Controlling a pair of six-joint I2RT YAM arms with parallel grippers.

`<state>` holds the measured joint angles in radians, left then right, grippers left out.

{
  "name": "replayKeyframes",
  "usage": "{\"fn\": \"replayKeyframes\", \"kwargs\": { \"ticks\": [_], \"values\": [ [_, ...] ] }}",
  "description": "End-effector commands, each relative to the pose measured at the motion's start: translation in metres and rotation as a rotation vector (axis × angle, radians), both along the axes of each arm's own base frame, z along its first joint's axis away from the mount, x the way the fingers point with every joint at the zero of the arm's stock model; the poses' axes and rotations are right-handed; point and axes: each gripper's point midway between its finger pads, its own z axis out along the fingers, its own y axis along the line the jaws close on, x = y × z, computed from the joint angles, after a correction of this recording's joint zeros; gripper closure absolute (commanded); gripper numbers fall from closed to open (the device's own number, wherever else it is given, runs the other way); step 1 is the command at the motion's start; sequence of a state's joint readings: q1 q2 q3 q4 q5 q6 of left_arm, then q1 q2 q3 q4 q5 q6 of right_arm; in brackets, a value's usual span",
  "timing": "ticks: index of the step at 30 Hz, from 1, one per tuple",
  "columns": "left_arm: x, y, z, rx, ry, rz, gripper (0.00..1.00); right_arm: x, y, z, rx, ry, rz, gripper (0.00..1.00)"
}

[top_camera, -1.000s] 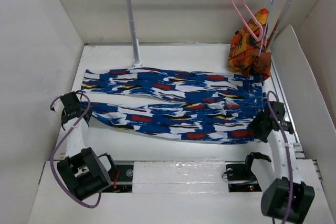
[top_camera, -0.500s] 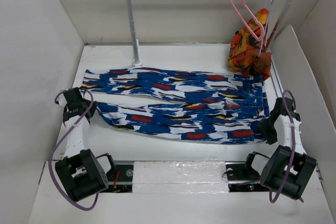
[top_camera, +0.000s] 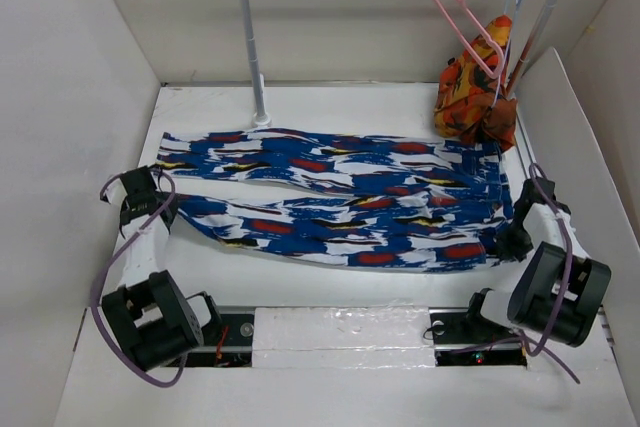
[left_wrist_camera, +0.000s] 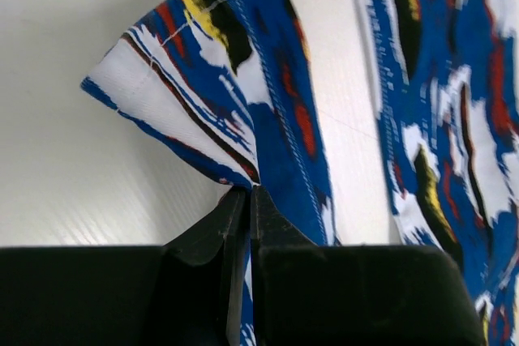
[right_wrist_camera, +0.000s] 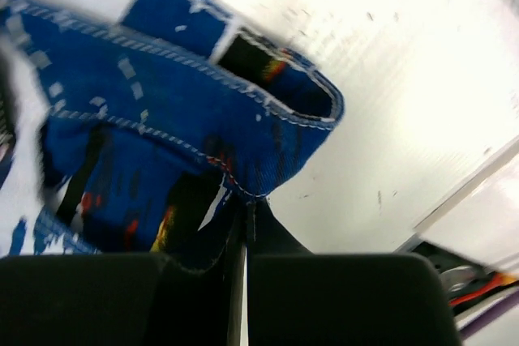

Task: Place the trousers on the hanger
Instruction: Fold the trousers at the center of the board.

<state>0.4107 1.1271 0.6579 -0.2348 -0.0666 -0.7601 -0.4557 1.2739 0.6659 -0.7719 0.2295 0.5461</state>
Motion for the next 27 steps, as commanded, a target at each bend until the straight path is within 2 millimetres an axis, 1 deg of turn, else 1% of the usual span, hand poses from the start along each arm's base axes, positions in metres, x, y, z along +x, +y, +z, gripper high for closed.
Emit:
{"fn": "replayKeyframes", "kwargs": {
  "ticks": [1,3,4,5,6,7,10,11,13,14,15,16,17,18,19,20,21,22,23,24,25,26,27],
  "values": [
    [0.009,0.021,0.013,0.061,0.001,0.041,1.0,0.041,-0.03,0.038,-0.171,-0.103,0.194,1.0],
    [0.011,0.027,0.016,0.076,0.018,0.059,1.0,0.049,-0.036,0.055,-0.216,-0.133,0.248,1.0],
    [0.012,0.028,0.017,0.08,0.022,0.063,1.0,0.057,-0.041,0.073,-0.253,-0.163,0.295,1.0],
    [0.014,0.031,0.019,0.085,0.024,0.066,1.0,0.062,-0.042,0.081,-0.264,-0.187,0.308,1.0],
    [0.015,0.033,0.021,0.092,0.024,0.072,1.0,0.07,-0.042,0.088,-0.263,-0.22,0.313,1.0],
    [0.015,0.034,0.021,0.096,0.029,0.077,1.0,0.082,-0.042,0.101,-0.259,-0.267,0.322,1.0],
    [0.02,0.041,0.028,0.11,0.037,0.094,1.0,0.102,-0.036,0.118,-0.276,-0.297,0.379,1.0],
    [0.021,0.045,0.032,0.118,0.044,0.106,1.0,0.115,-0.038,0.129,-0.293,-0.315,0.389,1.0],
    [0.023,0.049,0.036,0.129,0.057,0.121,1.0,0.132,-0.035,0.14,-0.309,-0.328,0.421,1.0],
    [0.027,0.054,0.042,0.14,0.046,0.13,1.0,0.146,-0.04,0.153,-0.324,-0.346,0.415,1.0],
    [0.032,0.052,0.044,0.144,0.041,0.127,1.0,0.157,-0.035,0.158,-0.324,-0.352,0.441,1.0],
    [0.037,0.051,0.049,0.155,0.027,0.123,1.0,0.165,-0.039,0.162,-0.332,-0.358,0.441,1.0],
    [0.048,0.05,0.061,0.18,-0.004,0.118,1.0,0.175,-0.038,0.166,-0.341,-0.366,0.456,1.0],
    [0.056,0.048,0.067,0.196,-0.026,0.107,1.0,0.192,-0.042,0.168,-0.338,-0.372,0.467,1.0],
    [0.064,0.048,0.075,0.212,-0.049,0.098,1.0,0.204,-0.04,0.169,-0.337,-0.376,0.495,1.0],
    [0.078,0.053,0.084,0.236,-0.066,0.101,1.0,0.213,-0.042,0.169,-0.337,-0.374,0.505,1.0],
    [0.086,0.052,0.083,0.24,-0.062,0.091,1.0,0.228,-0.046,0.181,-0.353,-0.4,0.507,1.0],
    [0.094,0.055,0.083,0.241,-0.057,0.087,1.0,0.241,-0.047,0.164,-0.324,-0.368,0.524,1.0],
    [0.11,0.06,0.08,0.236,-0.035,0.082,1.0,0.25,-0.049,0.161,-0.321,-0.371,0.53,1.0],
    [0.118,0.062,0.078,0.245,-0.021,0.083,1.0,0.26,-0.051,0.161,-0.318,-0.376,0.536,1.0],
    [0.126,0.064,0.077,0.268,-0.001,0.075,1.0,0.276,-0.053,0.154,-0.303,-0.375,0.544,1.0],
    [0.143,0.072,0.078,0.282,0.01,0.079,1.0,0.285,-0.053,0.153,-0.299,-0.385,0.548,1.0],
    [0.153,0.074,0.077,0.295,0.018,0.077,1.0,0.293,-0.054,0.151,-0.293,-0.394,0.555,1.0]
  ]
}}
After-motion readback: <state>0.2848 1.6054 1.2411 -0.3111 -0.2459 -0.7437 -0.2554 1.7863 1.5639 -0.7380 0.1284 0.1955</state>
